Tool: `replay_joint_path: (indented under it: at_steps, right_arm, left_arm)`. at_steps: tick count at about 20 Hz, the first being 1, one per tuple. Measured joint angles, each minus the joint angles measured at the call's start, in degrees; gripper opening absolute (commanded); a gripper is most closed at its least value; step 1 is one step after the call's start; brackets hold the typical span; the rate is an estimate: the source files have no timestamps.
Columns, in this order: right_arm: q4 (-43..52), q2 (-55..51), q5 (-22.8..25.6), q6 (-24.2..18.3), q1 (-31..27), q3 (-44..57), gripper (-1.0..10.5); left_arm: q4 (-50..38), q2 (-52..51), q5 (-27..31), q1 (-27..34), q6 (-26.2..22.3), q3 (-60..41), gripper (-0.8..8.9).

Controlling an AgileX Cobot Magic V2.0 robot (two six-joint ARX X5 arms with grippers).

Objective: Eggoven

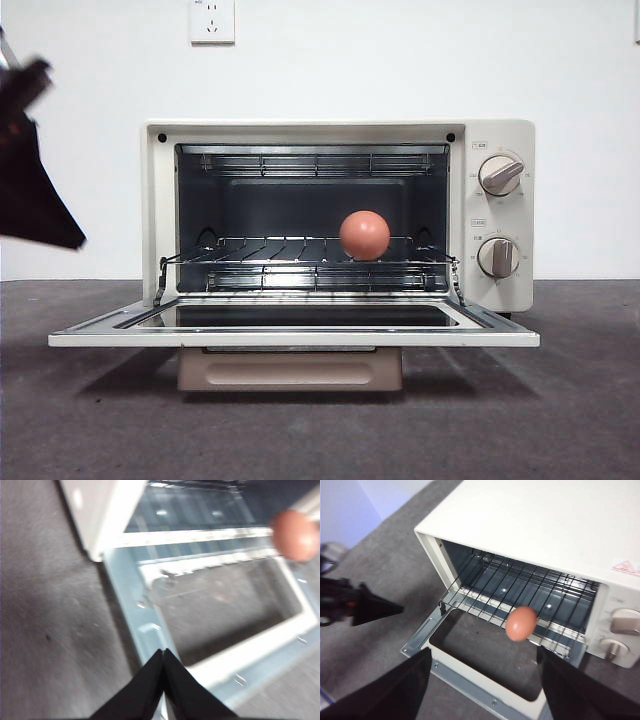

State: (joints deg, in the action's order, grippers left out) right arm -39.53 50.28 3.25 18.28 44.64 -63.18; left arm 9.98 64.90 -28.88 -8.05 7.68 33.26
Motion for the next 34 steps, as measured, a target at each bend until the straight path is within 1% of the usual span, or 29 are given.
replay_joint_path:
  at_steps: [2, 7, 8, 10, 14, 18, 20, 22, 24, 28, 30, 32, 34]
  right_arm:
    - [-2.34, -3.65, 0.04, 0.04, 0.00, 0.00, 3.4]
    - [-6.01, -9.79, 3.08, 0.15, 0.00, 0.00, 3.4]
    - [-6.56, -10.47, 3.98, 0.15, 0.00, 0.00, 3.4]
    - [-6.80, -11.21, 4.63, 0.17, 0.00, 0.00, 3.4]
    - [-7.41, -11.37, 5.99, 0.17, 0.00, 0.00, 3.4]
    - [-7.58, -11.37, 5.99, 0.17, 0.00, 0.00, 3.4]
    - [-7.61, -11.37, 5.99, 0.17, 0.00, 0.00, 3.4]
    - [-7.63, -11.37, 5.99, 0.20, 0.00, 0.00, 3.4]
    - [-7.93, -11.37, 5.97, 0.22, 0.00, 0.00, 3.4]
    - [-9.29, -11.37, 5.99, 0.50, 0.00, 0.00, 3.4]
    - [-9.38, -11.37, 5.99, 0.63, 0.00, 0.00, 3.4]
    - [-9.99, -11.37, 5.97, 0.66, 0.00, 0.00, 3.4]
    - [-11.10, -11.37, 5.97, 0.63, 0.00, 0.00, 3.4]
  left_arm:
    - [-3.93, 5.60, 0.00, 0.50, 0.74, 0.00, 0.06]
    - [-10.60, 17.46, 0.00, 1.03, 1.95, 0.00, 0.06]
    - [-11.26, 19.37, -0.37, 1.01, 2.12, 0.00, 0.06]
    - [-12.76, 22.14, -2.84, 0.70, 2.27, 0.00, 0.06]
    - [-15.04, 25.16, -8.39, 0.13, 3.04, 0.00, 0.06]
    - [-14.95, 25.59, -11.34, 0.46, 3.93, -0.04, 0.06]
    - [-16.20, 25.59, -13.35, 0.92, 5.29, -0.37, 0.06]
    - [-19.82, 25.86, -16.06, 1.68, 8.07, -0.57, 0.06]
    - [-25.83, 25.92, -18.18, 2.60, 12.33, -0.57, 0.06]
    - [-42.01, 25.90, -20.94, 3.15, 22.40, -0.42, 0.06]
    - [-48.00, 25.88, -21.18, 3.34, 26.82, -0.02, 0.06]
    - [-52.26, 25.86, -21.03, 3.56, 30.73, 0.39, 0.07]
    - [-52.17, 25.24, -21.03, 3.58, 32.63, 0.44, 0.07]
